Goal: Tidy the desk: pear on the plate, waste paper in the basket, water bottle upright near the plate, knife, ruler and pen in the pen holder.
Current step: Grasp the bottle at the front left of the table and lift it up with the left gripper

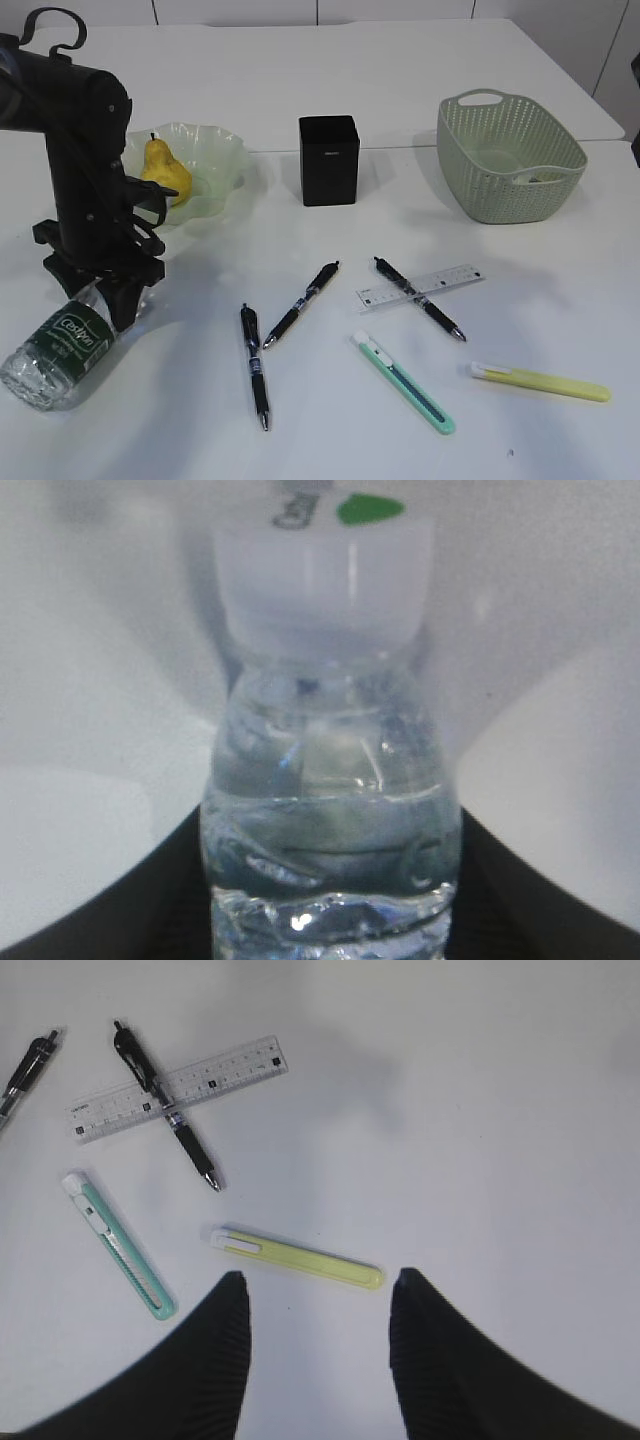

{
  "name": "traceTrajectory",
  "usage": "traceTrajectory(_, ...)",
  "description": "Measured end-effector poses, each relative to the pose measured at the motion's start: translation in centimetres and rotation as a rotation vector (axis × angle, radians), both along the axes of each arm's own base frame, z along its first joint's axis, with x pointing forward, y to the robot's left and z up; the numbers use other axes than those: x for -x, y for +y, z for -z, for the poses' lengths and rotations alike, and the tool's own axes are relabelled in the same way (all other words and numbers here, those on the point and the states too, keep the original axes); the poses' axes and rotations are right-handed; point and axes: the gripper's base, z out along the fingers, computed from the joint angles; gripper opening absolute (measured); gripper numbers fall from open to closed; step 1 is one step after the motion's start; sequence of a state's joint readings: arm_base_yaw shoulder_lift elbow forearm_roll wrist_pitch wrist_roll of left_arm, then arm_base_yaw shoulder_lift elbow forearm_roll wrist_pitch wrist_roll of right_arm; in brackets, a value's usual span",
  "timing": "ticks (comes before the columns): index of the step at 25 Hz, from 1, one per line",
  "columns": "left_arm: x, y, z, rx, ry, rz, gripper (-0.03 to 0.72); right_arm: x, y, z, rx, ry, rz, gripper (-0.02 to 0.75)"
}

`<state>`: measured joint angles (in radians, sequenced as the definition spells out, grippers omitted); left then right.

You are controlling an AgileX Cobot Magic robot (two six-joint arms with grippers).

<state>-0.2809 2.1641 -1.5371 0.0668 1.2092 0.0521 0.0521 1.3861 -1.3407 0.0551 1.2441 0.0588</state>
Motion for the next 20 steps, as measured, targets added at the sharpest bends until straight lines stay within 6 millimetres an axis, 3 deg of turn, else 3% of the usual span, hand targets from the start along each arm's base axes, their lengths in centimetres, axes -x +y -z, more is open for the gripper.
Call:
traceTrajectory(5, -0.06, 0.18, -0.01, -0.016, -0.004, 0.027, 0.367, 0.0, 0.0, 0.0, 0.001, 0.0, -0.003, 0.373)
traceTrajectory(20, -0.15, 0.25, -0.62, -0.02, -0.037, 0.01, 0.364, 0.0, 0.02, 0.0, -0.001, 0.0, -0.005, 0.372)
